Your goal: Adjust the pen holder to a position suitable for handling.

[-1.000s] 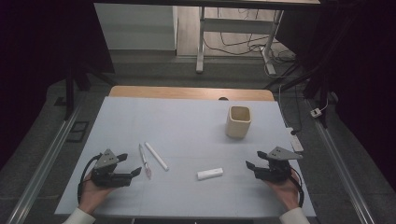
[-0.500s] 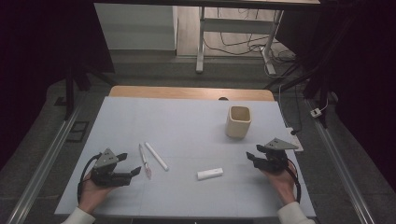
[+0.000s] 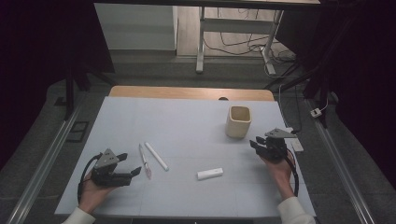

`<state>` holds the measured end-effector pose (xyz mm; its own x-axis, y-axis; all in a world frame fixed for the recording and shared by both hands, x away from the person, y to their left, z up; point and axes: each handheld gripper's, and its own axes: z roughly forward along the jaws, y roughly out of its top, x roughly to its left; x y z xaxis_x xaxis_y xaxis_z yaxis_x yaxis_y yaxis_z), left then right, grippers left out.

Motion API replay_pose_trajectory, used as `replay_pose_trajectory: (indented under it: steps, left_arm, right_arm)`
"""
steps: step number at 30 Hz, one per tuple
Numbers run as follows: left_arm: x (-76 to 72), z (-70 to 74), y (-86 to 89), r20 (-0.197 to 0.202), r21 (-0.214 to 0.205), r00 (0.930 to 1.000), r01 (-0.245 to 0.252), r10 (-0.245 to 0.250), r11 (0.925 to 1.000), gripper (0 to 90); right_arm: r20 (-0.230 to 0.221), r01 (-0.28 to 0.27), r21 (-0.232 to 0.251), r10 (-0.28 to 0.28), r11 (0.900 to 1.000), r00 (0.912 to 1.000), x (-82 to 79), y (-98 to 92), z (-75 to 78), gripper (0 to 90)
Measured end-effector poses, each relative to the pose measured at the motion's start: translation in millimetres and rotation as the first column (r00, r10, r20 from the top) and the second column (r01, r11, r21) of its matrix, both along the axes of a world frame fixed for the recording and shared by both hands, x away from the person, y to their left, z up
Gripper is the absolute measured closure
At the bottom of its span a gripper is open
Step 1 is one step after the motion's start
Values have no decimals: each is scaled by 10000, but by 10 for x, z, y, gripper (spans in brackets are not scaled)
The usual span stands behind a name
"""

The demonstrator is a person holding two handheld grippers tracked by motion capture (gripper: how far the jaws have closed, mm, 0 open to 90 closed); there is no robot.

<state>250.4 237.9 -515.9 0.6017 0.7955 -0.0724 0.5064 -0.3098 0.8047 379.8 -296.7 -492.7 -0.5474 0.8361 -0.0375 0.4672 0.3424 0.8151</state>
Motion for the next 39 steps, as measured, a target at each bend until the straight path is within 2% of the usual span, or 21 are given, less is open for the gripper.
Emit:
replay_pose_trajectory:
  steps: [12, 26, 30, 32, 34, 39]
  left_arm:
    - [5, -6, 1, -21, 44, 10000, 11, -11, 10000, 215]
    - [15, -10, -2, -50, 62, 10000, 38, -37, 10000, 215]
    - [16, -10, 0, -58, 49, 10000, 26, -26, 10000, 215]
    - [15, -8, 1, -57, 43, 10000, 6, -6, 10000, 215]
    - [17, -8, 6, -88, 17, 10000, -30, 30, 10000, 215]
    - [17, -1, 15, -94, 1, 9999, -94, 94, 10000, 216]
  right_arm:
    - [62, 288, -286, -286, 9992, 9996, 128, -32, 3, 889]
    - [-4, 775, -375, -775, 9963, 9970, 376, -74, -3, 891]
    - [-89, 725, -340, -729, 9968, 9973, 470, -67, -28, 891]
    - [-191, 718, -267, -724, 9971, 9972, 521, -62, -39, 891]
    - [-288, 738, 37, -737, 9973, 9969, 579, -43, -46, 891]
    - [-403, 899, 34, -897, 9959, 9952, 719, 9, -42, 891]
